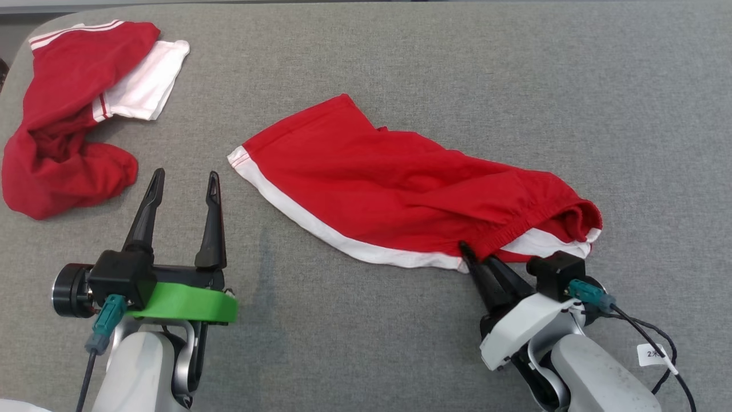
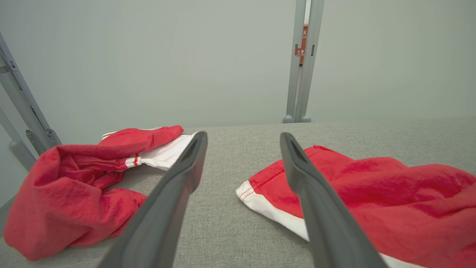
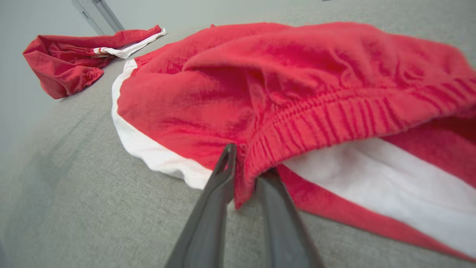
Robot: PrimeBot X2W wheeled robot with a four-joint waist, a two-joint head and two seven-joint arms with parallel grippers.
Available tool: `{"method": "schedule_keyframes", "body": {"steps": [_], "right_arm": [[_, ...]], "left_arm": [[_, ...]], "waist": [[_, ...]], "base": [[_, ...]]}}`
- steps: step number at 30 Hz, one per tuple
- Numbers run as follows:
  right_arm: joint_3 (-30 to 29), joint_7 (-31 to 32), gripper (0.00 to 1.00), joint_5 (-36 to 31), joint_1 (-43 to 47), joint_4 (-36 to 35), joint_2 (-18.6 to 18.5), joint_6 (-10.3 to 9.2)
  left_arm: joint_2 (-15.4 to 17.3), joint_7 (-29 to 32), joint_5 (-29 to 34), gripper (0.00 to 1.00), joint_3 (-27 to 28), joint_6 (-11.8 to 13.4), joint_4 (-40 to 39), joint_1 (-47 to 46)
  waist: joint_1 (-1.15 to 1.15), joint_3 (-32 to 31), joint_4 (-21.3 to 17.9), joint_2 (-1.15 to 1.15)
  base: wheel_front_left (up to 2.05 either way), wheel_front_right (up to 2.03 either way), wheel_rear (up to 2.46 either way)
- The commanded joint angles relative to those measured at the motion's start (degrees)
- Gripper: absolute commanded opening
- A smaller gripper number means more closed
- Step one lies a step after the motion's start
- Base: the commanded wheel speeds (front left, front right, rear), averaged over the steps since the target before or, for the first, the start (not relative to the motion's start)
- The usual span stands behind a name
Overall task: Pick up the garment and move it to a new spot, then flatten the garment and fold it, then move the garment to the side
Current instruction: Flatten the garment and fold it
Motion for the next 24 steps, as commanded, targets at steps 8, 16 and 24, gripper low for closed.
{"method": "schedule_keyframes", "body": {"steps": [8, 16, 24], "right_arm": [[-5.17, -1.28, 0.00, 1.92, -1.80, -2.72, -6.62, 0.01], [-8.01, -0.11, 0.00, 3.24, -6.10, -0.79, -13.80, 0.01], [-8.56, -1.38, 1.00, 3.85, -4.69, -0.32, -13.21, 0.01]], "left_arm": [[-1.18, -0.01, 1.50, 1.00, 0.97, -0.64, -0.25, -1.56], [-2.61, -0.01, 2.18, 1.00, 0.74, -1.85, 0.54, -3.25], [-3.47, -0.01, 3.10, 1.00, 1.76, -2.20, 1.06, -2.00]], "waist": [[0.00, 1.13, -1.46, 0.00], [0.00, 2.96, -1.08, 0.00], [0.00, 1.70, -2.33, 0.00]], "base": [[0.00, 0.00, 0.00], [0.00, 0.00, 0.00], [0.00, 0.00, 0.00]]}}
